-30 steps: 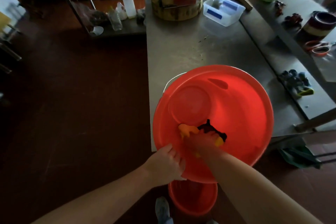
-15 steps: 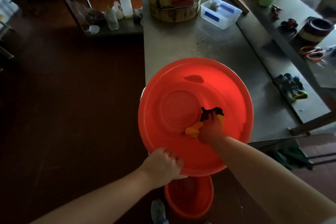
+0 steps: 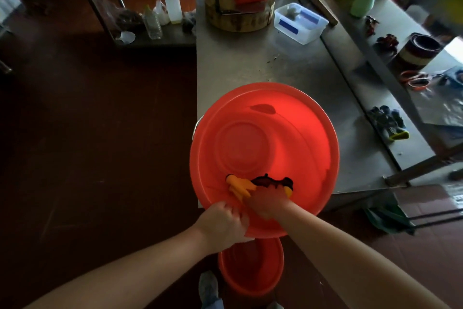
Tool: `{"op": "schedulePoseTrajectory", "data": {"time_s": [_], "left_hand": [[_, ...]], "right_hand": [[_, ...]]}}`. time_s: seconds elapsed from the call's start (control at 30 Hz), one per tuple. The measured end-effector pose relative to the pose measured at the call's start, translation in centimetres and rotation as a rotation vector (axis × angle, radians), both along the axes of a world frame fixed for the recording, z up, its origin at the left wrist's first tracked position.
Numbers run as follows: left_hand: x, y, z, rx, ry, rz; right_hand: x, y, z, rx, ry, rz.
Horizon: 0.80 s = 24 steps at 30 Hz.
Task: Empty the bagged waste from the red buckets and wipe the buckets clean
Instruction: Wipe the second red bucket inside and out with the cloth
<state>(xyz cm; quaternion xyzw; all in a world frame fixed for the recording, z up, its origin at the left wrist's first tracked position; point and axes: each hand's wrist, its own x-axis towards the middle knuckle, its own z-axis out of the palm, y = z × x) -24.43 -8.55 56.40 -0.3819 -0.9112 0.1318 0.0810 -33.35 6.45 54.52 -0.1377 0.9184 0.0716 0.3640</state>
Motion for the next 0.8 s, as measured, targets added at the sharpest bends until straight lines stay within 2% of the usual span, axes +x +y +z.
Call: {"op": "schedulePoseTrajectory", "data": {"time_s": [0.13,0.27,0.37,0.5,0.57,0.8], "left_hand": [[0.7,0.1,-0.3,0.011,-0.02,-0.013],[1.2,0.5,-0.7,-0.025,0.002,-0.031],[1.5,0.5,-0.9,-0.077,0.026,-0.047],[2.3,0.5,-1.2,-0.108,0.038,-0.072],[2.6,0.5,-1.3,-0.115,0.049,-0.063],[3.1,0.8,-1.4,-0.085,0.017,0.004]], "right_hand": [[-2.3,4.7,1.3,0.244,0.208,0.23],[-2.5,6.7,1.6,0.389,0.236,0.292],[0.3,5.5,0.8,0.338,0.171,0.206],[4.4,3.6,-0.7,0.111,0.05,0.074],[5.2,3.8,-0.6,0.058,0.051,0.081],[2.2,8.1,1.0,0.222,0.201,0.227]]}}
